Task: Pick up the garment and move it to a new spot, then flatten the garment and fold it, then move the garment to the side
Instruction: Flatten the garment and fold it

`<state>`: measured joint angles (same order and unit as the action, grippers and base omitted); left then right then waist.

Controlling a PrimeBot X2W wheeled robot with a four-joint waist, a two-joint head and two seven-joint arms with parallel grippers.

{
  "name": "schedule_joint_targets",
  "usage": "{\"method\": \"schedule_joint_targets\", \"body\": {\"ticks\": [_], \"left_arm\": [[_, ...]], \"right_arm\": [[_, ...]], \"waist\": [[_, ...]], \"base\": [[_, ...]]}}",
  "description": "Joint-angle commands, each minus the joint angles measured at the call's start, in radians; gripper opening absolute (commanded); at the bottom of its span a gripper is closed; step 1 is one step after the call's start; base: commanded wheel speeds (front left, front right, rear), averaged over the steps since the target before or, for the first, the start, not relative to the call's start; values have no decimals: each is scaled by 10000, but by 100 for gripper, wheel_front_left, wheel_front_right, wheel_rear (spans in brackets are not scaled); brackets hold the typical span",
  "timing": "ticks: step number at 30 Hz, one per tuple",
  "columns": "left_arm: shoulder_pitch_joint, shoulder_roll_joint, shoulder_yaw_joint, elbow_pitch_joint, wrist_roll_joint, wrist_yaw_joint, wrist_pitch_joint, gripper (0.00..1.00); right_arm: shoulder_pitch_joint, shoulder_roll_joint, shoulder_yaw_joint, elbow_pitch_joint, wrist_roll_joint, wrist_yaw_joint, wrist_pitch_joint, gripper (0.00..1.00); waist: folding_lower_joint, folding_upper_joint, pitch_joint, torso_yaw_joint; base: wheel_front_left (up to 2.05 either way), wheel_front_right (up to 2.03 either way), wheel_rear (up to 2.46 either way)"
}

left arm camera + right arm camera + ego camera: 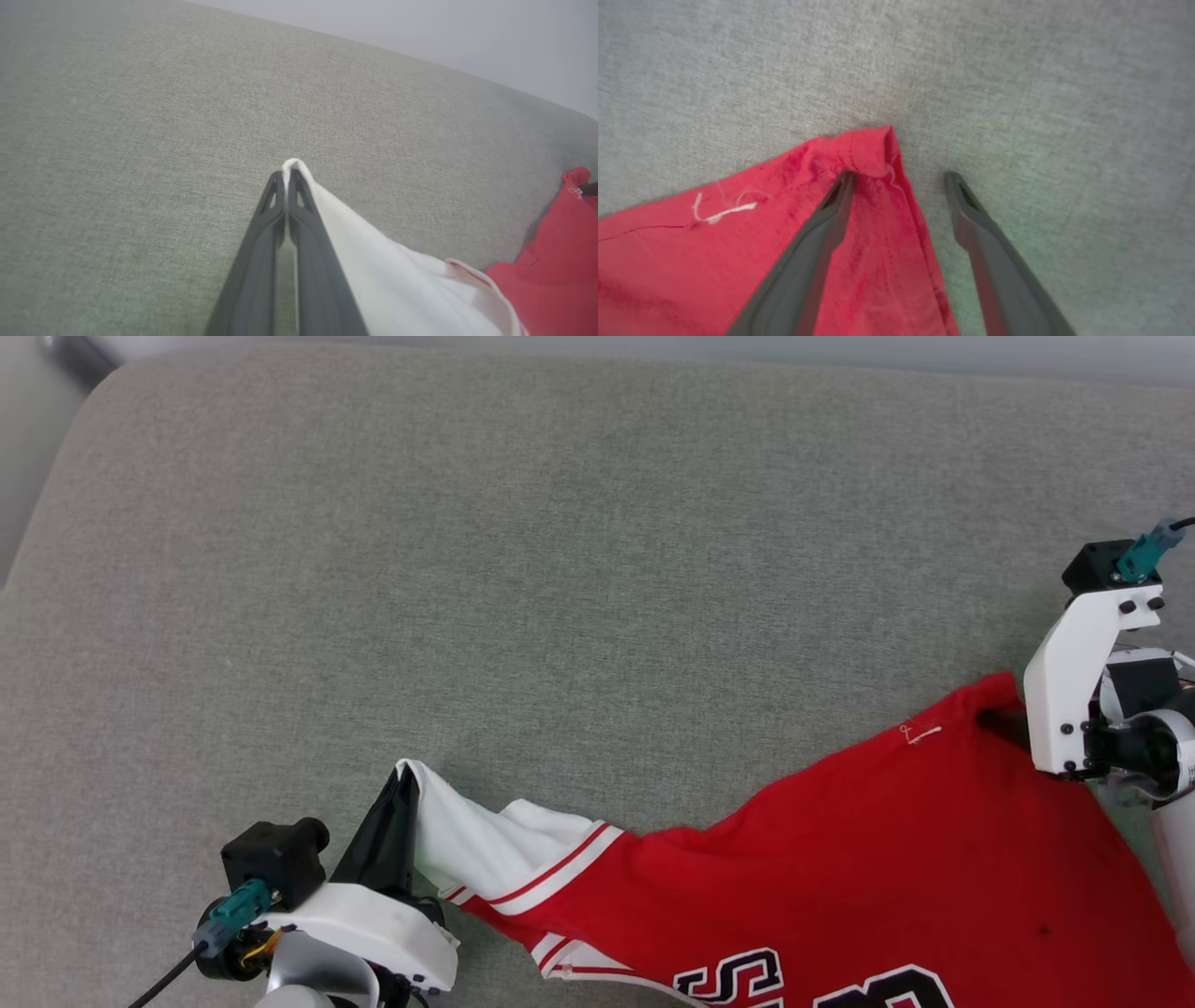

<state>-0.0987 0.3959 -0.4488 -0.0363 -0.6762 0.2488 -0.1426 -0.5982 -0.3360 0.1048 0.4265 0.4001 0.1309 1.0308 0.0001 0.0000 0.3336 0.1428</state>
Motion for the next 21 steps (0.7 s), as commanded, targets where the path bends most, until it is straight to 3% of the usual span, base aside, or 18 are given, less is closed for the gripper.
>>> {"method": "schedule_joint_targets", "body": {"ticks": [1,2,3,13,21], "left_arm": [[-134,-66,-18,109,-22,-59,-93,0],[-155,-86,-27,173,-24,-74,-124,0],[-172,-109,-30,222,-36,-72,-124,0],[-254,366,222,271,-17,-131,-127,0],[-1380,1597,632,-569,360,-300,580,0]], "right_arm": [[453,265,176,603,-31,-3,352,93],[541,337,225,688,-16,-3,507,40],[606,393,270,708,-7,-3,595,0],[93,-15,634,-272,295,-3,122,0],[-397,-556,792,-1479,671,-3,-952,0]], "waist": [[-1,0,72,104],[-1,0,70,105],[-1,0,63,101],[-1,0,-775,-316],[-1,0,-2202,-895]], "base": [[0,0,0],[0,0,0],[0,0,0],[0,0,0],[0,0,0]]}}
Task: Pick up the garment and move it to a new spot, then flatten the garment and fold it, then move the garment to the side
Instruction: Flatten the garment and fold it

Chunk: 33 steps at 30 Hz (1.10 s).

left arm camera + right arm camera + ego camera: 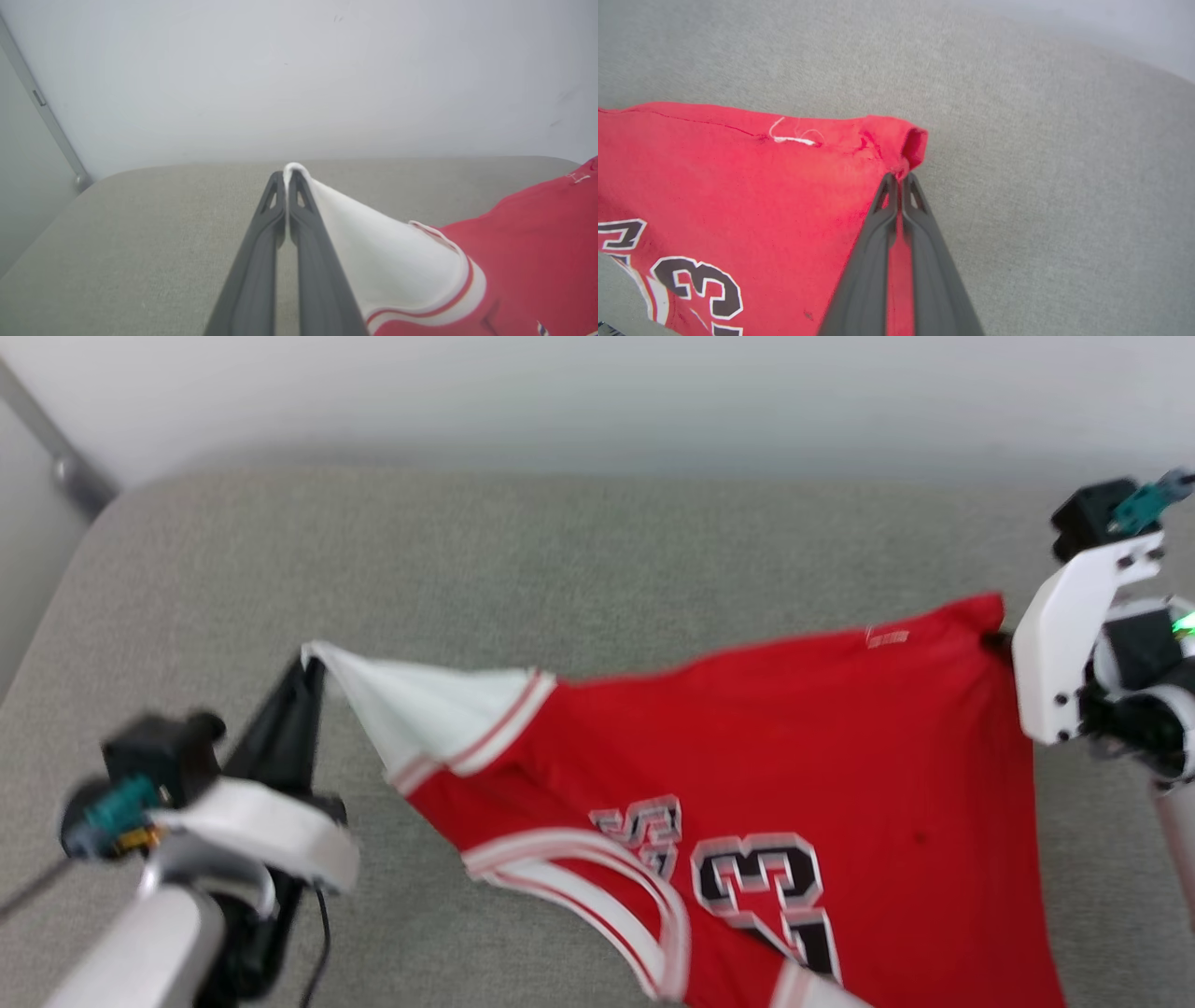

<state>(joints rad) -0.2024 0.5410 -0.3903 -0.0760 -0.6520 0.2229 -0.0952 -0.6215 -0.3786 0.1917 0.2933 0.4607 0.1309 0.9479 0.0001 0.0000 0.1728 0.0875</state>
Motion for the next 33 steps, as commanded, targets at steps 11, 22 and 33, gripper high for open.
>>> {"method": "schedule_joint_targets", "body": {"ticks": [11,22,33], "left_arm": [[-4861,442,502,150,152,-776,1280,0],[-10377,-139,214,3260,1176,-1698,829,0],[-14636,-26,119,5398,2101,-2151,587,0]], "right_arm": [[-1901,-601,-744,-1248,92,-3,-645,0],[-5350,-353,-1139,-655,-505,-3,-1656,0],[-8808,-70,-920,422,-933,-3,-3811,0]], "waist": [[-1,0,-1020,-953],[-1,0,1216,-1459],[-1,0,3943,-2041]], "base": [[0,0,0],[0,0,0],[0,0,0]]}}
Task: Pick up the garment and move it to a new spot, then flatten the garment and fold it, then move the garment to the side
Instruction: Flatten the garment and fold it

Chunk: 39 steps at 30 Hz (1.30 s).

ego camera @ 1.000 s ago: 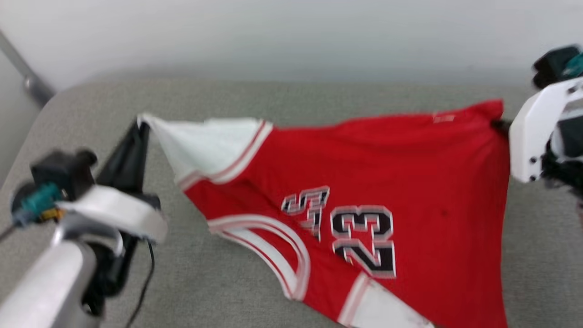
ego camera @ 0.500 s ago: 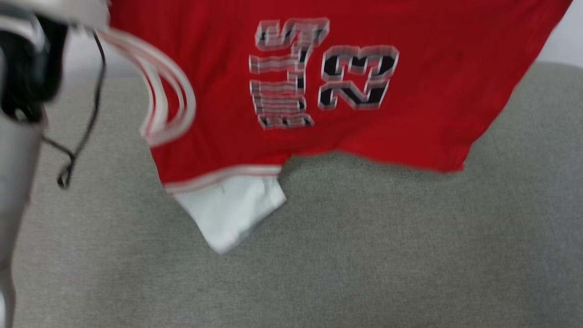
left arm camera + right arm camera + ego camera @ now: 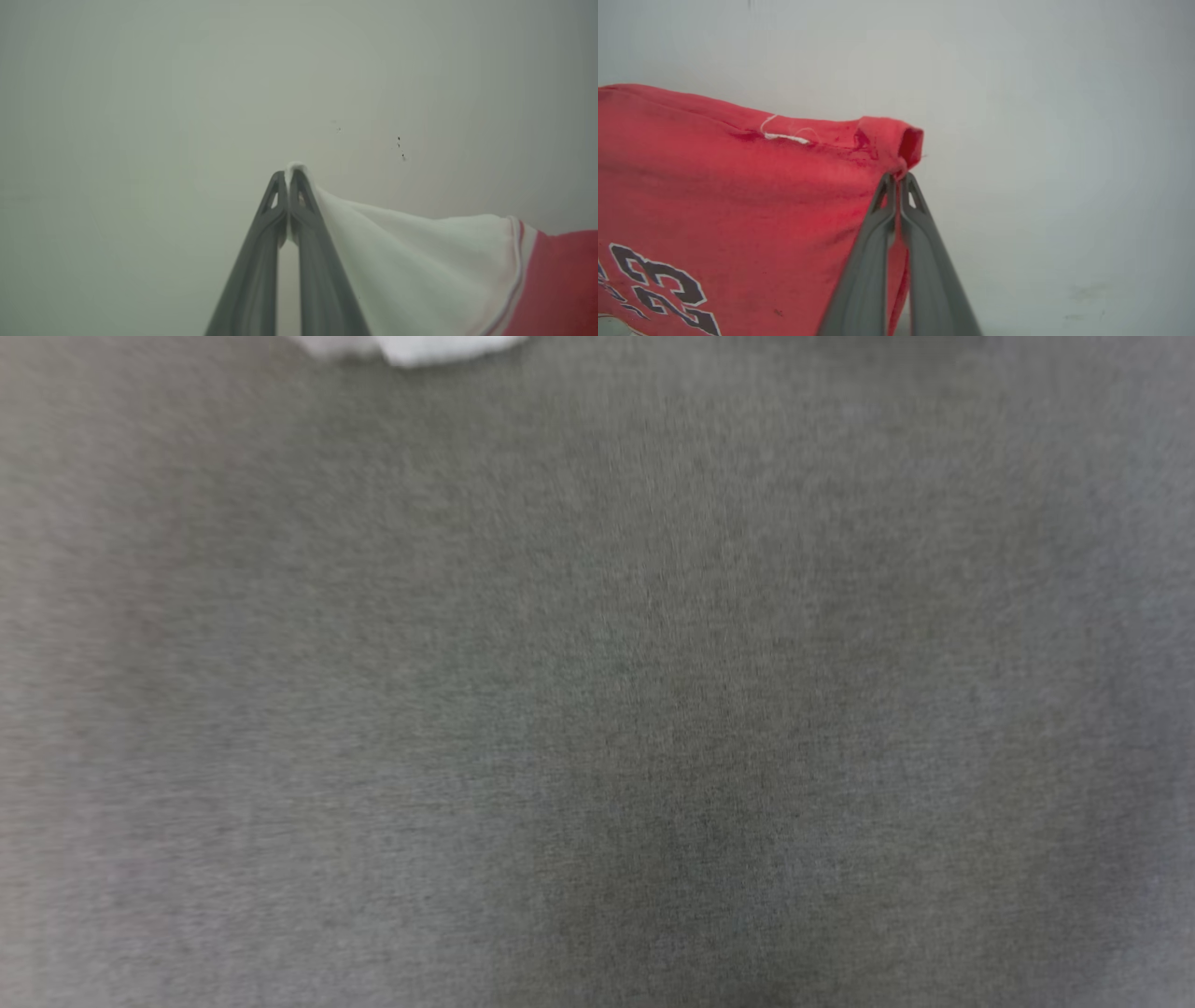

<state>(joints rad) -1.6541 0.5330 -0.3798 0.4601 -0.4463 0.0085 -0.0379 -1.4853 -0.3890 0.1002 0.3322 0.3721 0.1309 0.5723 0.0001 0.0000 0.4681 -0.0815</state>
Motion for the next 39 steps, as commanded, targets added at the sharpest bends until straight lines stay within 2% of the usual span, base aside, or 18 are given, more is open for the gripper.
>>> {"method": "schedule_joint_targets", "body": {"ticks": [1,9,15,20,26,30,36,39], "left_arm": [[-451,74,1,199,127,-11,18,0],[-2047,-112,-60,1108,374,82,-81,0],[-1780,-211,-2,1589,204,187,-232,0],[-1143,-290,129,2018,-145,146,-472,0],[54,-551,299,2531,-754,-33,-870,0],[1301,-707,569,2847,-1358,-270,-1221,0],[4199,-961,720,2958,-2041,-561,-1724,0],[5952,-973,800,2702,-2316,-515,-1888,0]], "right_arm": [[-466,55,16,225,-119,-3,-374,0],[-2253,265,567,1877,-399,-3,-2929,0],[-2626,418,1350,2960,36,-3,-4080,0],[-2480,495,2134,3891,562,-3,-4544,0],[-1903,474,3053,4713,1234,-5,-4851,0],[-954,317,3734,4875,1760,-3,-5021,0],[1544,-51,4511,4536,2508,-3,-5423,0],[2966,-156,4843,4247,2870,-3,-5504,0]], "waist": [[-1,0,1215,-392],[-1,0,2412,-480],[-1,0,2913,-465],[-1,0,3061,-363],[-1,0,2822,-164],[-1,0,2235,26],[-1,0,651,399],[-1,0,-246,457]], "base": [[0,0,0],[0,0,0],[0,0,0],[0,0,0],[0,0,0],[0,0,0],[0,0,0],[0,0,0]]}}
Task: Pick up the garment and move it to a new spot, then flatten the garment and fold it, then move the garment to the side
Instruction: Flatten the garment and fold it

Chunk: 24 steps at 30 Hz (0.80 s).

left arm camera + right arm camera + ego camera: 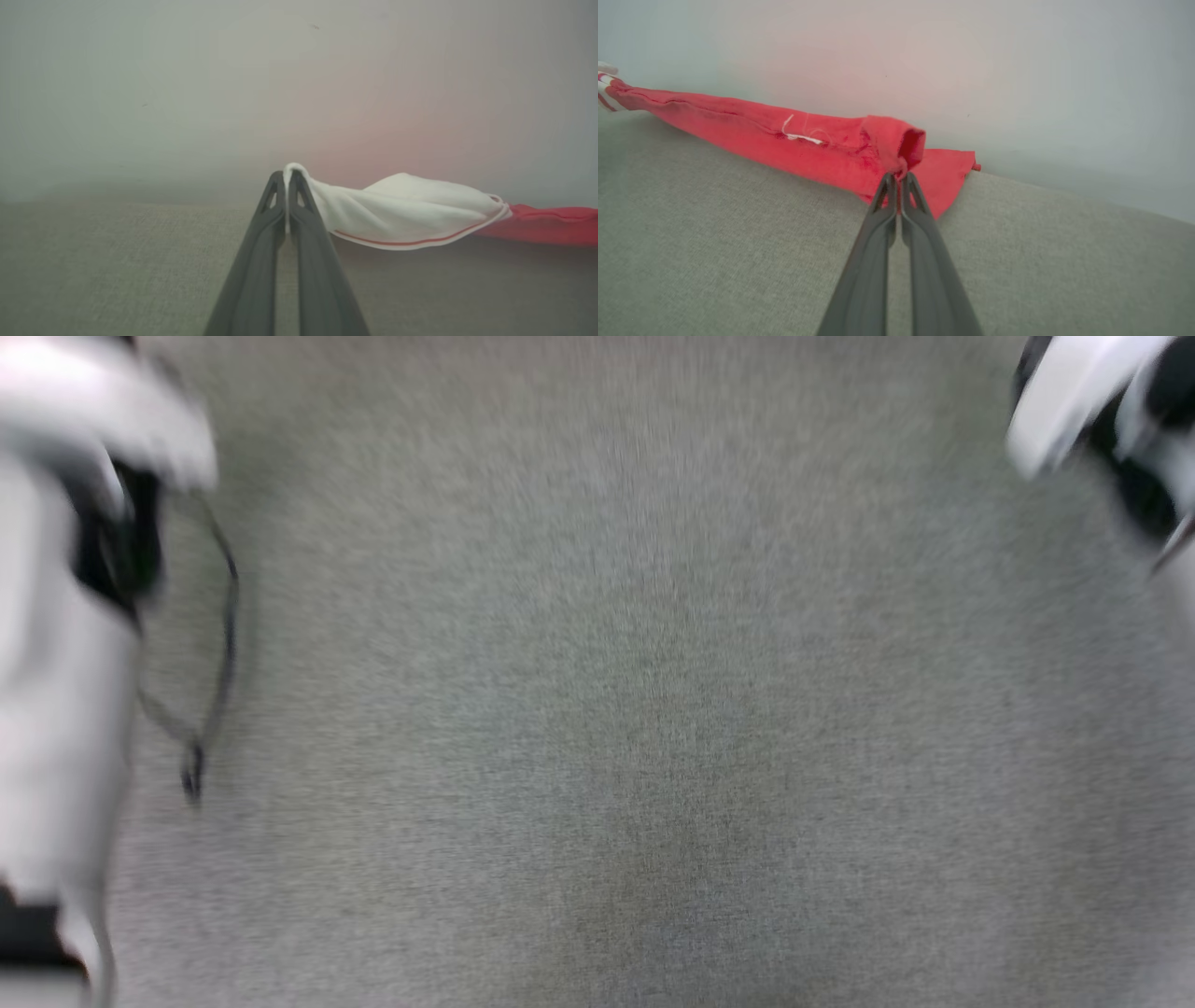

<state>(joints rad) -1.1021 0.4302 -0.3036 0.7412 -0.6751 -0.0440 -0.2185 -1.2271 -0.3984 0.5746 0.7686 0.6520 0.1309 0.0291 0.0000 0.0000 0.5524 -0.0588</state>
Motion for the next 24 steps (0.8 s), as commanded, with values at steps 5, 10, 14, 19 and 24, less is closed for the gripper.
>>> {"method": "schedule_joint_targets", "body": {"ticks": [5,10,14,19,24], "left_arm": [[3510,-5,99,-994,-453,302,-138,0],[6413,154,347,-2274,-929,970,14,0],[8678,376,614,-3594,-1278,1673,303,0],[11360,617,790,-5736,-1561,2781,856,0],[13368,868,792,-7668,-1729,3788,1617,0]], "right_arm": [[2803,-287,485,-645,678,-5,-27,0],[4940,-594,605,-1224,935,-5,-52,0],[6486,-742,456,-1702,1143,-7,26,0],[8298,-967,-68,-2435,1071,-8,135,0],[10285,-937,-1017,-3343,877,-10,558,0]], "waist": [[0,0,-2484,295],[0,0,-3554,357],[0,0,-4294,326],[0,0,-5087,372],[0,0,-5717,544]], "base": [[0,0,0],[0,0,0],[0,0,0],[0,0,0],[0,0,0]]}}
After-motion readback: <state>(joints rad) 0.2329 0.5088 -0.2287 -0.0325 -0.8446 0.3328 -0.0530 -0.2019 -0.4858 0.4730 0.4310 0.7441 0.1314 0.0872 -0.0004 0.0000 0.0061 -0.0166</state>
